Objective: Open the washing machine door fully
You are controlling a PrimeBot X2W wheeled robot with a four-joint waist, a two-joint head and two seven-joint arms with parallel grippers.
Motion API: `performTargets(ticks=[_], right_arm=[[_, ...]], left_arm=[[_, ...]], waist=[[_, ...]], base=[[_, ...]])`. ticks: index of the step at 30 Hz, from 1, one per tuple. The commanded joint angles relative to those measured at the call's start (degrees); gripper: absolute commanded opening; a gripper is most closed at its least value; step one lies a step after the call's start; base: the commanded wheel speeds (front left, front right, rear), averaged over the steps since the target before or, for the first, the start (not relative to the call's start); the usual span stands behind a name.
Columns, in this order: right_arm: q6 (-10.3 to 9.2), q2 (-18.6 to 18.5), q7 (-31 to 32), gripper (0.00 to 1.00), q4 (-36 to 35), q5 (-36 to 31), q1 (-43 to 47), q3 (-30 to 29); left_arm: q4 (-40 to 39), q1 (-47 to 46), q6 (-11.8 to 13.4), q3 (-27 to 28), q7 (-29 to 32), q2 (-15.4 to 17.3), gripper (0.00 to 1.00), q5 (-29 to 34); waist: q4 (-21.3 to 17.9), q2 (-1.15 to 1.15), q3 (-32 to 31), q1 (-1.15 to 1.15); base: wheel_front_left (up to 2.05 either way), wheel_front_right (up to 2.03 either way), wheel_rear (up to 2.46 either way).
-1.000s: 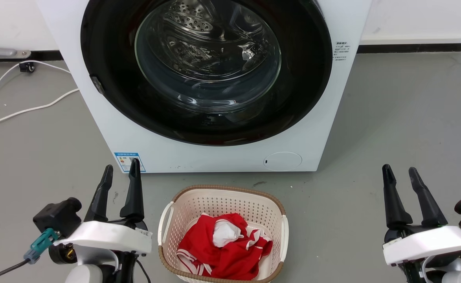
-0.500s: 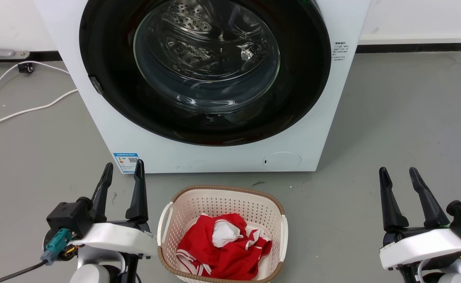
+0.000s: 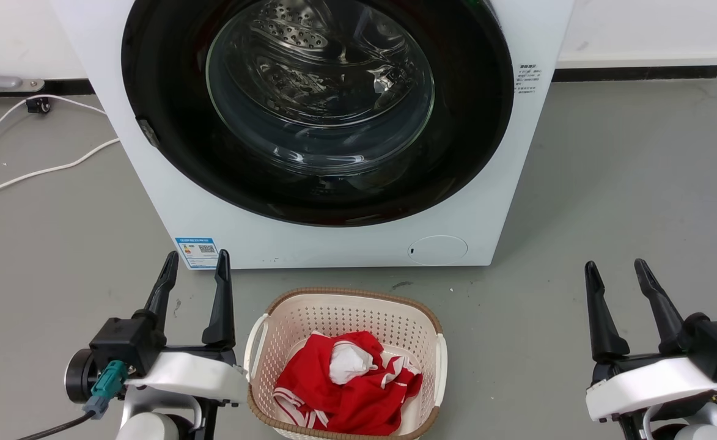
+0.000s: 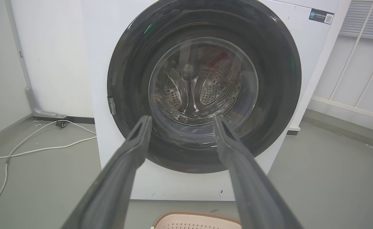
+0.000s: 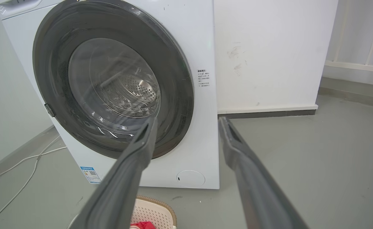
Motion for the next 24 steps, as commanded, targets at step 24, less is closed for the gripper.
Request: performTargets(ticks=[24], right_arm=[[-0.02, 0.32, -1.04, 1.00, -1.30, -7.74, 0.97, 0.53]], left_arm=[[-0.25, 1.49, -0.95, 1.33, -2.94, -1.34, 1.00, 9.00]], waist=[[-0.22, 0.00, 0.11, 0.00]], base=[[0.00, 0.00, 0.00]])
